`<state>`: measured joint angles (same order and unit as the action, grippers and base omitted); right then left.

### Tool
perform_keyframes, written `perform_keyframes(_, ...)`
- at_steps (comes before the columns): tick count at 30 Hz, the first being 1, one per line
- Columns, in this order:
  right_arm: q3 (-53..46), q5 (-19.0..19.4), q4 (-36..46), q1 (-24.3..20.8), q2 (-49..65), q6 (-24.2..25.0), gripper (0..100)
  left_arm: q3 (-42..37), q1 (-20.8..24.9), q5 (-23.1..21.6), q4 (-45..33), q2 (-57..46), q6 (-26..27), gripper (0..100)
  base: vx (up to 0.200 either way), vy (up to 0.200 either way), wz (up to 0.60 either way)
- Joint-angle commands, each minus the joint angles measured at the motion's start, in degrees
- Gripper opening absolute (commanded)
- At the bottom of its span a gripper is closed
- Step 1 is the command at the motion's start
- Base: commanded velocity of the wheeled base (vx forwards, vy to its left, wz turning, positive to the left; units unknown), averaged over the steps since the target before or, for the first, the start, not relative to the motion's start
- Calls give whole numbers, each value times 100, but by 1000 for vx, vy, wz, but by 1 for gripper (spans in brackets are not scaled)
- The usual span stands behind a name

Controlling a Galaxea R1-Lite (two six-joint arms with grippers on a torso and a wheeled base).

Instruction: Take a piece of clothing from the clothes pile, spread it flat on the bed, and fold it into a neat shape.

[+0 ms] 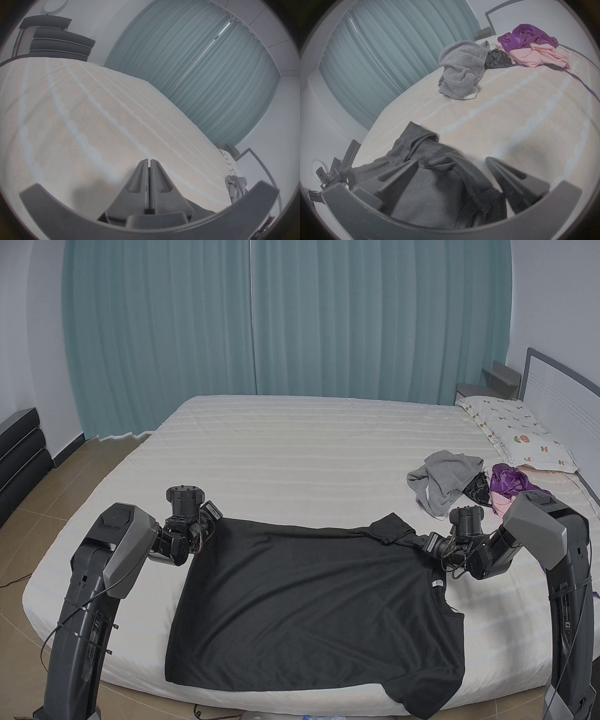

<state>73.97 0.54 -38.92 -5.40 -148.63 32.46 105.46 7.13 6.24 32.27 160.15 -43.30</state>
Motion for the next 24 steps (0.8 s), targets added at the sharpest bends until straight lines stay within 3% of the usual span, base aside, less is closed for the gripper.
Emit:
perform_keyframes(1,100,-10,8,13,-140,-12,0,97,-19,26,60,60,-12,0,0,0,0)
perform_keyframes(16,346,-115,-27,426,-87,14,0,221,-45,158,298,157,-3,0,0,0,0)
perform_keyframes(24,328,-115,-27,373,-131,14,0,203,-28,158,245,183,6,0,0,0,0)
